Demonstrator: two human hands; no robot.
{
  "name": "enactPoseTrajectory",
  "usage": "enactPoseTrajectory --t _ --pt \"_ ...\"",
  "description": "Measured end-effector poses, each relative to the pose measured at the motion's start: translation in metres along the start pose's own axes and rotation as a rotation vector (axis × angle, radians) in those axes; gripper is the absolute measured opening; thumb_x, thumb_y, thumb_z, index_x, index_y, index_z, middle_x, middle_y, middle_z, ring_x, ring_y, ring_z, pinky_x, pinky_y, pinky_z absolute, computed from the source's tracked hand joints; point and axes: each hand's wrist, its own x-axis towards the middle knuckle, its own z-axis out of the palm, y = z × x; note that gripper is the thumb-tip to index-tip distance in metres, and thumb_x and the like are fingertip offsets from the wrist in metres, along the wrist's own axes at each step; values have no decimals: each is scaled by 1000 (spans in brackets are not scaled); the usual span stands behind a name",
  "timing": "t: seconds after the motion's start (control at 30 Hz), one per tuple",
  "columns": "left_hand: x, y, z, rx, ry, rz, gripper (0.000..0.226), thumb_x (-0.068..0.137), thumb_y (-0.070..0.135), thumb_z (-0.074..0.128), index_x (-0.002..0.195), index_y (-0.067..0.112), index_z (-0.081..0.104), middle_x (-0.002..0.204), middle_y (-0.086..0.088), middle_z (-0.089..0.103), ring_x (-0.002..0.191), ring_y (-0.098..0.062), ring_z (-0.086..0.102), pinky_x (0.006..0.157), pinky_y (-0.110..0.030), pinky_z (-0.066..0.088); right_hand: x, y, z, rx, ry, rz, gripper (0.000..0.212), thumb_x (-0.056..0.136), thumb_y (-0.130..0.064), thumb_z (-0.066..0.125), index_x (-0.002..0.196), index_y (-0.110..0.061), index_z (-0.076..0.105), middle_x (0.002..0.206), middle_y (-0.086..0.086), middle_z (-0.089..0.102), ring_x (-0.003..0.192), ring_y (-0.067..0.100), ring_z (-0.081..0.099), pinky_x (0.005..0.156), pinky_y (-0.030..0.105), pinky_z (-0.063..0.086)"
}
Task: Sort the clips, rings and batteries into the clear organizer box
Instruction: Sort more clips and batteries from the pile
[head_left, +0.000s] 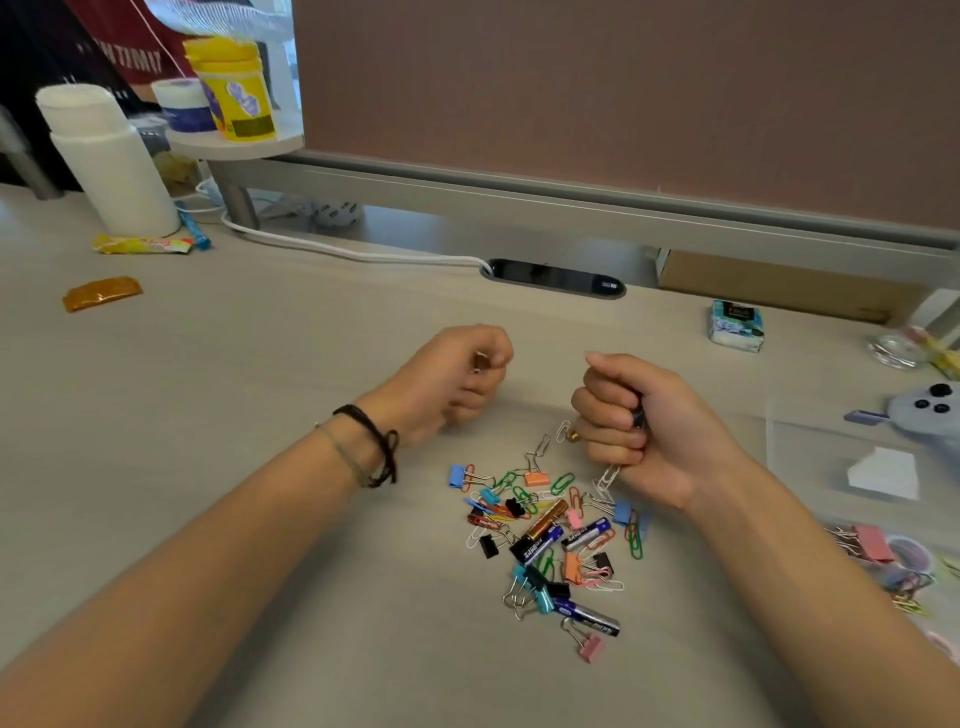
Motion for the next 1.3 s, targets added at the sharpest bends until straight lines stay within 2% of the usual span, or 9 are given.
enactPoseTrajectory --t 0.07,0.17,0.27,0.4,0.57,0.77,0.97,1.2,1.3 --pt "-9 0 -5 -476 -111 -59 13 80 19 40 67 19 42 49 6 25 40 -8 13 40 -22 5 0 -4 2 -100 40 5 52 98 -35 50 53 -21 28 46 -5 20 42 10 7 39 22 4" --pt "-11 -3 -8 -595 -56 -111 22 83 22 36 64 16 44 52 3 32 37 -8 22 40 -20 6 -2 -11 6 -450 147 -57 46 102 -38 46 60 -18 41 50 -3 21 46 13 10 39 21 9" --pt "-10 -7 -1 -273 80 -179 34 94 26 40 63 16 48 61 -2 47 41 -9 29 37 -18 10 -2 -13 6 -861 231 -141 37 106 -25 40 79 -10 61 49 -3 30 46 13 19 40 22 18" --pt "-11 -7 19 373 159 -144 17 90 23 64 75 17 68 59 11 55 46 -7 41 39 -18 29 0 -14 3 -1161 320 -195 34 104 -14 41 90 -14 73 50 -3 49 42 3 37 46 17 29" --pt "-11 -18 41 999 245 27 28 76 50 80 81 25 68 84 10 70 83 -8 63 73 -29 52 4 -12 -4 -1227 414 -215 31 100 -15 47 85 -16 75 47 -18 51 49 -1 43 55 20 29" --pt "-6 -21 55 1301 316 111 15 87 37 71 87 21 70 92 1 72 88 -23 67 77 -40 56 11 -8 -12 -1583 445 -256 6 85 -24 70 82 -29 72 53 -12 56 55 4 51 64 29 46" --pt "-9 -20 58 1495 210 69 23 98 31 53 115 17 61 106 -5 67 96 -27 63 71 -34 40 21 -6 -5 -2066 302 -325 17 84 -34 71 101 -36 72 103 -3 70 96 21 61 72 33 48" --pt "-13 -14 35 951 261 65 31 101 25 38 73 14 45 69 -1 46 66 -20 45 58 -33 30 18 -8 10 -2329 144 -345 16 83 -20 62 95 -23 73 85 3 67 79 27 63 63 33 48" --pt "-10 -10 28 523 223 -42 35 99 15 38 64 19 37 58 2 31 50 -14 25 47 -28 22 18 -8 15 -2517 90 -367 4 85 -15 60 81 -14 62 63 1 42 63 28 49 57 32 37"
